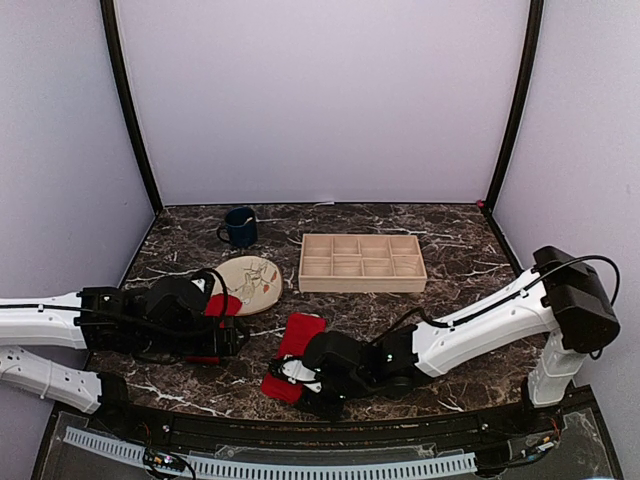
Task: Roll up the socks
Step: Pick up the sock from the center of the board.
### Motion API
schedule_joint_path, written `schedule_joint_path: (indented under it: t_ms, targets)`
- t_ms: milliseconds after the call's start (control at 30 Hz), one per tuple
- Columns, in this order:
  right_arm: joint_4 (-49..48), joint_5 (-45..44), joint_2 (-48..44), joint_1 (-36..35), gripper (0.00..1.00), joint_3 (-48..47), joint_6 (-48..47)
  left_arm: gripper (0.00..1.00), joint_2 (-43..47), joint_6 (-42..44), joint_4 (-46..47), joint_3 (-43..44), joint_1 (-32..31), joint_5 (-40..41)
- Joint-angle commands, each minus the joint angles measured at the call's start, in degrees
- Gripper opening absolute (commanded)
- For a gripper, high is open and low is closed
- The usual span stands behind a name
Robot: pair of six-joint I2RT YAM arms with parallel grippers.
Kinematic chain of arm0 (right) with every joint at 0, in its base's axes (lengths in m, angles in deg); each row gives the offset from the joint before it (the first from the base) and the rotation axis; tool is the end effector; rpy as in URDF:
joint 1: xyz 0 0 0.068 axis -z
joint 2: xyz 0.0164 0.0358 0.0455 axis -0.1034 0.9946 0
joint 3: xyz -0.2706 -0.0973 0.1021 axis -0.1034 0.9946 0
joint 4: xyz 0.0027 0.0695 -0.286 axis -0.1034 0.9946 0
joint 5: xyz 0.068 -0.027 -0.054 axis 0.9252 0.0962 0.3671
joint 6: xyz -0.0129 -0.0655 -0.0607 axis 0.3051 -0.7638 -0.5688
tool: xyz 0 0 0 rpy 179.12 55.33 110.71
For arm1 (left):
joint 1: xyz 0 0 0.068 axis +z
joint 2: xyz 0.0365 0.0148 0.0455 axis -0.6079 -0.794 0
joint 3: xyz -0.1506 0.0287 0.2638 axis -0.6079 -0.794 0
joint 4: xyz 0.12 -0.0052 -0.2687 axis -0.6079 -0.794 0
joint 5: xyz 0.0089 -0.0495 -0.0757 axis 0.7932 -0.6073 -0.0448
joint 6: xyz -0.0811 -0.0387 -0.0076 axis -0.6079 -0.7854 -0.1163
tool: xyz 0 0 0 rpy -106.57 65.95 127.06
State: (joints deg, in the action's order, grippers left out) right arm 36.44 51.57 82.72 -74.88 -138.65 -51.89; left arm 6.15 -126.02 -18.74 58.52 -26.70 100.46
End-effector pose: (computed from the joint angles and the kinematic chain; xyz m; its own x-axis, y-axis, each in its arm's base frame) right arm 0.0696 0.4242 0.1347 -0.3261 -0.6924 -0.6436 -0.9380 0.3215 0.1294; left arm 0.1280 -0.2093 0.2254 -0.8186 -0.1398 -0.5570 0.1601 0.8759 -0.4552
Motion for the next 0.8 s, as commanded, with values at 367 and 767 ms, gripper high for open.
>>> schedule_joint_path:
  t_ms: [367, 767]
  targets:
    - [4.7, -8.8, 7.7, -1.7, 0.41, -7.9, -10.5, 0.8, 3.2, -2.6, 0.5, -2.2, 0.0, 1.9]
    - [8.8, -6.3, 11.7, -2.3, 0.37, -12.9, -14.6, 0.72, 4.8, -4.0, 0.3, -3.4, 0.1, 3.0]
